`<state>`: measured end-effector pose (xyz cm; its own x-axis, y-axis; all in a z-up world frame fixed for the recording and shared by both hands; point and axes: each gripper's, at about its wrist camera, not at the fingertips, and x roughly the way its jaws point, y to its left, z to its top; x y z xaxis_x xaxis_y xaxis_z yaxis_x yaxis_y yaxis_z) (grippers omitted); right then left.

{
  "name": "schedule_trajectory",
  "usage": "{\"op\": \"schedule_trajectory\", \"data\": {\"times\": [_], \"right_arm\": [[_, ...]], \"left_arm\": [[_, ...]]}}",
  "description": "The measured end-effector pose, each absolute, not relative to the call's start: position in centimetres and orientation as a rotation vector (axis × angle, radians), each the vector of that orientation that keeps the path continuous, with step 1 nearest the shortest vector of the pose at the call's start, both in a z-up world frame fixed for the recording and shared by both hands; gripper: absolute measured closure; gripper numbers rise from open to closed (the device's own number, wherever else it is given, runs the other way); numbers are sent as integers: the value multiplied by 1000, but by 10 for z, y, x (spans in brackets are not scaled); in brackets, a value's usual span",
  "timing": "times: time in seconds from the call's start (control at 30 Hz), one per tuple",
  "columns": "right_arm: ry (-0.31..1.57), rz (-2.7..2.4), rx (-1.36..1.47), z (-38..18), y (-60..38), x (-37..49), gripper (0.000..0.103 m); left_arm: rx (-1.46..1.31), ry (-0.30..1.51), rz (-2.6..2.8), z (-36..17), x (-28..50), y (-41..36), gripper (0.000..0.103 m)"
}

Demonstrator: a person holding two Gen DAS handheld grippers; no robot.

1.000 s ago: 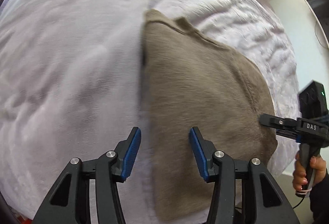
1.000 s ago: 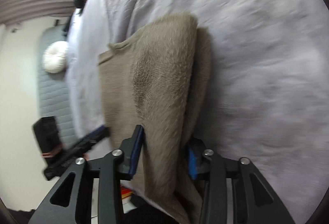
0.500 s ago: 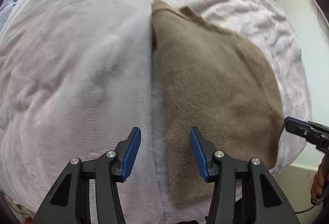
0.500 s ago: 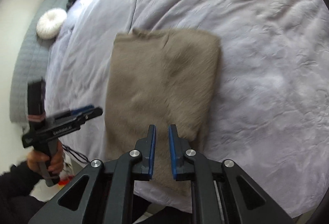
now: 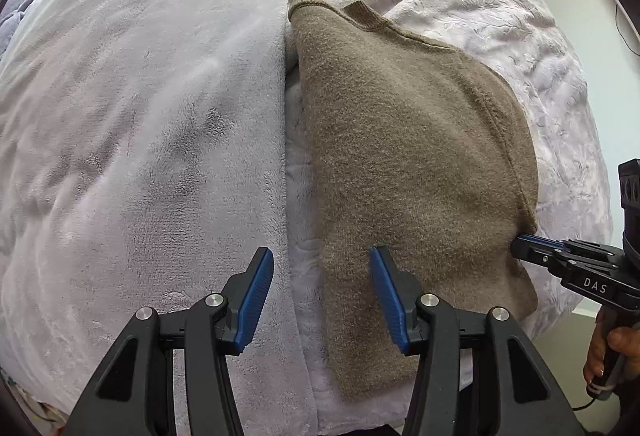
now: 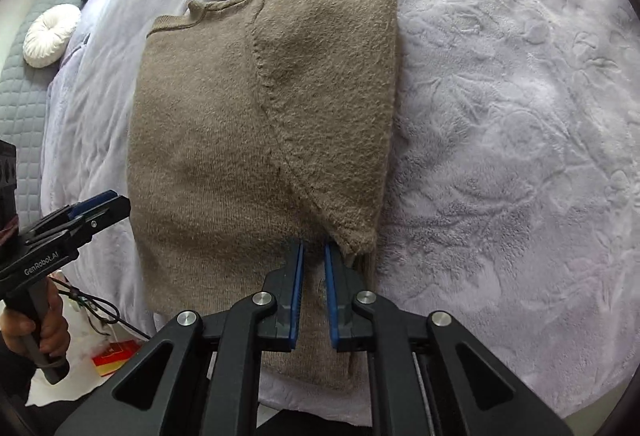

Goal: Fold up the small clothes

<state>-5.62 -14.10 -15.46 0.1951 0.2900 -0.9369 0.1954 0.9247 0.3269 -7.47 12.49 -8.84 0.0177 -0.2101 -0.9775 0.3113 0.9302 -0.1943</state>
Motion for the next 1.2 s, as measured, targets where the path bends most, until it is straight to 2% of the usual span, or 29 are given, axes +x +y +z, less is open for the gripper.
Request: {"op": "schedule_trajectory", "data": {"times": [1.1,1.17,1.2], "right_arm": [[1432,44,354,-165,-113,-39,90],[1438,42,343,-167,-111,-39,90],[1439,42,347,-167,-111,-40,90]], "left_arm": [[125,1548,-392,-88,-78,124,50],[122,1553,-391,-92,-79,123,44],[133,1548,-379,-92,-78,124,34]]}}
